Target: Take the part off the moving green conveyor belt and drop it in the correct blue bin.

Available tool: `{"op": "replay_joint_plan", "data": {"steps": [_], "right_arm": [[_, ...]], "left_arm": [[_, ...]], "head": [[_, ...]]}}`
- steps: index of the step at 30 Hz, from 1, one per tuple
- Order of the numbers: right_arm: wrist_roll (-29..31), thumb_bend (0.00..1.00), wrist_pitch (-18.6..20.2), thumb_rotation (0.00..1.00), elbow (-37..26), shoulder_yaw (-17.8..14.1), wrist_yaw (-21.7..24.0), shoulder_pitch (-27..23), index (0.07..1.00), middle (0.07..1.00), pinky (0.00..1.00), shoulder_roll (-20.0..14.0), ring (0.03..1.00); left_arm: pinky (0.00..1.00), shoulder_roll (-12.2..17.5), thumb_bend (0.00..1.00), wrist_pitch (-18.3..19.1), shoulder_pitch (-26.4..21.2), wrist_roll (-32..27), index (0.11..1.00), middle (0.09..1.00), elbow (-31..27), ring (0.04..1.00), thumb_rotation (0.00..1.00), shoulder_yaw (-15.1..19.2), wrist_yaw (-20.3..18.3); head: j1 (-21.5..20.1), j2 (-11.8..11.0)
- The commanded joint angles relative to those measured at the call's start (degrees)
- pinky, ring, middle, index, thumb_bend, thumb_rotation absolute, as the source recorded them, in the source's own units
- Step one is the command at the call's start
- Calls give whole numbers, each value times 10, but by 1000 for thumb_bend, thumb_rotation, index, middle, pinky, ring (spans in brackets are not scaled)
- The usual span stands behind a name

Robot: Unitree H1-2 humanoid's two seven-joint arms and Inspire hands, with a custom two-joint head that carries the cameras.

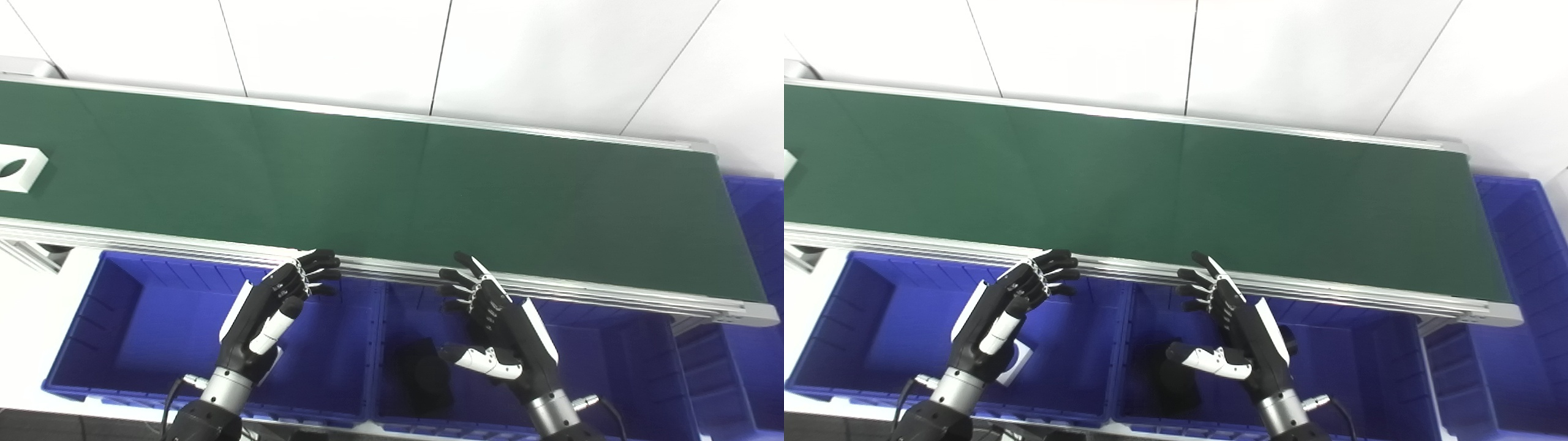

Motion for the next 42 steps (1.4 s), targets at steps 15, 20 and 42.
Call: {"op": "replay_joint_plan", "data": {"steps": [15, 20, 42], "right_arm": [[-2, 793, -12, 400, -11, -1, -1, -5, 934, 838, 690, 6, 778], [-12, 792, -18, 404, -7, 2, -5, -7, 935, 837, 686, 9, 775], [7, 742, -59, 422, 41, -14, -1, -18, 965, 862, 698, -10, 798]], "left_arm": [[654, 3, 774, -7, -9, -5, 761, 773, -6, 739, 761, 2, -5], [650, 7, 770, -16, -10, -7, 763, 777, 1, 740, 766, 4, -8], [610, -14, 779, -62, -31, 41, 734, 746, 67, 694, 734, -7, 1]], "head": [[-6, 0], [-6, -7], [182, -97]]}}
